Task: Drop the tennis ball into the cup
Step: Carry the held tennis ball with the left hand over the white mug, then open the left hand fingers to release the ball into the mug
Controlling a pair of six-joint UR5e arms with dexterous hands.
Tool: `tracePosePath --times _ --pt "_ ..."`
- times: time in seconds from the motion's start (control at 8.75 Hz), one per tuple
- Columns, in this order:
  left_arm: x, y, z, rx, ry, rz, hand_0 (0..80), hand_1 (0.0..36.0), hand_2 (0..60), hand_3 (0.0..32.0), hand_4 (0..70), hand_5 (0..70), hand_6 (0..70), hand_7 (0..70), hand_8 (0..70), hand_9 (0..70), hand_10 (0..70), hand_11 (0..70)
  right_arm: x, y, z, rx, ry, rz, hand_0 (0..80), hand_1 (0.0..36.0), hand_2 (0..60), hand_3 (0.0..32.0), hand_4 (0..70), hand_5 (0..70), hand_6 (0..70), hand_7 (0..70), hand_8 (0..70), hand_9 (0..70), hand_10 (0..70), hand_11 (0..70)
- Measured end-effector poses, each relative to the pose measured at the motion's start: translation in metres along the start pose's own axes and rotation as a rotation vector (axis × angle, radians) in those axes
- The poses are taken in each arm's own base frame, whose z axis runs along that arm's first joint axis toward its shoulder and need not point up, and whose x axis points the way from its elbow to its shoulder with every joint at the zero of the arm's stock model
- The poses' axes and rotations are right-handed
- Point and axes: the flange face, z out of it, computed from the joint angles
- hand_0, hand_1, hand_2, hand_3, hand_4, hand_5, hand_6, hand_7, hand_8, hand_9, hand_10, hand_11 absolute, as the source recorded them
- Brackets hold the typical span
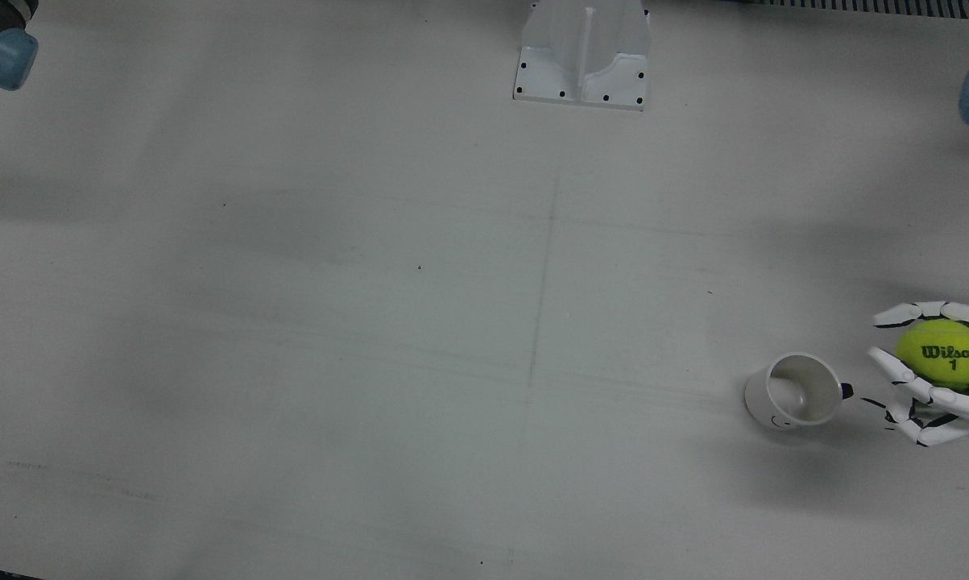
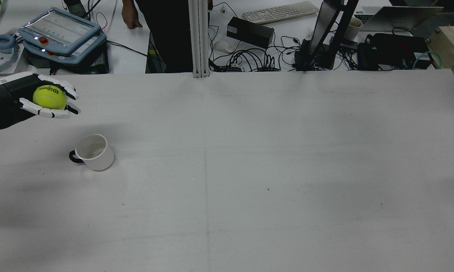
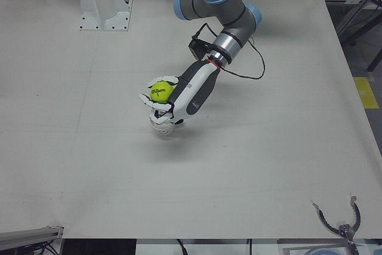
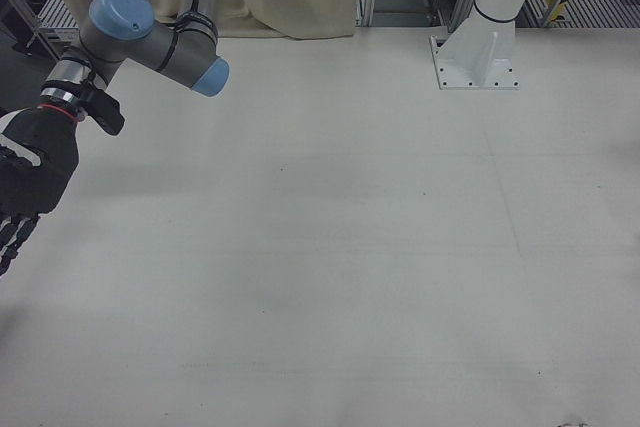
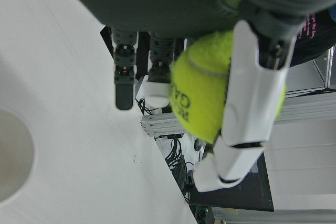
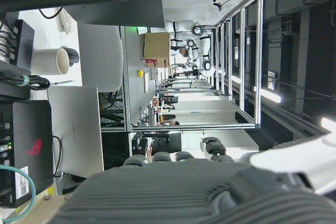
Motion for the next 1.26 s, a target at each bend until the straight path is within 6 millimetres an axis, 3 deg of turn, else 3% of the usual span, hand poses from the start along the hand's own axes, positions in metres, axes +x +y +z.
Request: tracePosePath --times 0.69,0.8,0.91,1.03,1.14,1.26 --pt "-0.031 -0.003 0.009 0.004 -0.039 -0.012 67.1 36.0 60.0 0.0 70.0 17.7 25.4 70.0 58.9 70.0 22.0 34.5 0.000 0.000 0.000 0.000 0.000 0.000 0.0 0.0 0.0 0.0 0.0 0.0 0.0 0.0 0.0 0.0 0.0 0.0" --pt "-0.035 -0.007 0.010 0.007 -0.043 -0.014 66.4 36.0 60.0 0.0 70.0 17.3 24.3 70.0 56.8 70.0 19.9 31.6 0.000 0.000 0.000 0.000 0.000 0.000 0.0 0.0 0.0 0.0 0.0 0.0 0.0 0.0 0.0 0.0 0.0 0.0" --pt "-0.037 -0.010 0.011 0.009 -0.044 -0.014 78.4 36.0 60.0 0.0 56.3 15.8 18.4 55.2 42.3 62.9 11.9 20.4 0.000 0.000 0.000 0.000 0.000 0.000 0.0 0.0 0.0 0.0 0.0 0.0 0.0 0.0 0.0 0.0 0.0 0.0" --pt "-0.038 -0.012 0.011 0.011 -0.045 -0.014 80.0 36.0 60.0 0.0 27.4 13.5 7.3 12.5 9.6 14.7 2.5 7.9 0.000 0.000 0.000 0.000 0.000 0.000 0.0 0.0 0.0 0.0 0.0 0.0 0.0 0.0 0.0 0.0 0.0 0.0" --pt "-0.038 -0.014 0.011 0.012 -0.045 -0.013 80.0 36.0 58.4 0.0 17.6 11.3 2.9 0.0 0.3 0.9 0.0 2.3 0.000 0.000 0.000 0.000 0.000 0.000 0.0 0.0 0.0 0.0 0.0 0.0 0.0 0.0 0.0 0.0 0.0 0.0" --pt "-0.039 -0.016 0.009 0.005 -0.044 -0.011 73.4 36.0 58.9 0.0 11.0 10.3 1.6 0.0 0.0 0.0 0.0 0.0 0.000 0.000 0.000 0.000 0.000 0.000 0.0 0.0 0.0 0.0 0.0 0.0 0.0 0.0 0.0 0.0 0.0 0.0"
